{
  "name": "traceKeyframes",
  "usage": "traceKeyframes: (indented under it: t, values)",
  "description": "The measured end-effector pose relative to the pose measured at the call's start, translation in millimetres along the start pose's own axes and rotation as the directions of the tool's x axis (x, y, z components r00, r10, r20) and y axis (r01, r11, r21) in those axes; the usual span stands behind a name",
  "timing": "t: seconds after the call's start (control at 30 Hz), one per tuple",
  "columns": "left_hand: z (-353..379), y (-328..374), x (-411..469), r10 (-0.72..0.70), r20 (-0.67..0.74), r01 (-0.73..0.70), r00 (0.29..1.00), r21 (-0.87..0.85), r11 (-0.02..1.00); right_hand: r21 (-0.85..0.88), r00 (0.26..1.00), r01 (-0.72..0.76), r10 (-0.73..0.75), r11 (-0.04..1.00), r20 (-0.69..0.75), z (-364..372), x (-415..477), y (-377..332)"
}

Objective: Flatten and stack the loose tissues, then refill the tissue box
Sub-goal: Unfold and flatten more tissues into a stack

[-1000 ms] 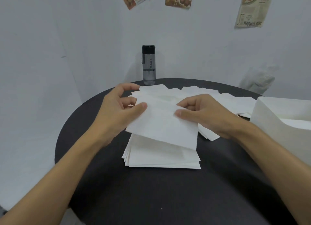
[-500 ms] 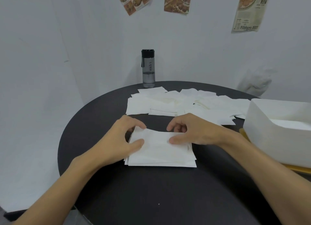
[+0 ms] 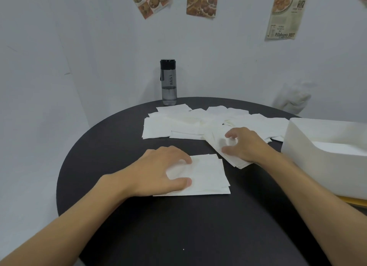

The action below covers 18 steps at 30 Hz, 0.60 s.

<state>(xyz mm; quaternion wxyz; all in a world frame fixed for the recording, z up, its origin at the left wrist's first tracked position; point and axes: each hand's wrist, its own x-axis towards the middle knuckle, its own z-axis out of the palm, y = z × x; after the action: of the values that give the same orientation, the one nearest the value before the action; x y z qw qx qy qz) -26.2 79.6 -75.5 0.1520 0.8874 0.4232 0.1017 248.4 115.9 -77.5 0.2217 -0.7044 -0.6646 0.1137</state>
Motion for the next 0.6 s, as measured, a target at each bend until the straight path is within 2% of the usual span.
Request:
traceKeyframes:
  t: [0.1, 0.2, 0.4, 0.6]
  values:
    - [-2.4, 2.4, 15.1, -0.013, 0.004, 0.013, 1.000, 0.073, 0.997, 0.031, 0.999, 0.013, -0.014, 0.999, 0.039, -2.1, 0.5, 2.4]
    - [3.5, 1.0, 22.1, 0.016, -0.071, -0.013, 0.997, 0.053, 0.998, 0.007, 0.999, 0.021, -0.021, 1.000, 0.045, -3.3, 2.3, 3.6]
    - [9.2, -13.5, 16.0, 0.005, -0.195, -0.024, 0.981, -0.095, 0.995, -0.058, 0.995, 0.081, -0.085, 0.995, -0.059, -2.6, -0.7, 4.1]
    - [11.3, -15.6, 15.1, -0.008, -0.249, -0.034, 0.968, -0.163, 0.986, -0.097, 0.980, 0.103, -0.117, 0.990, -0.160, -2.4, -3.2, -2.3]
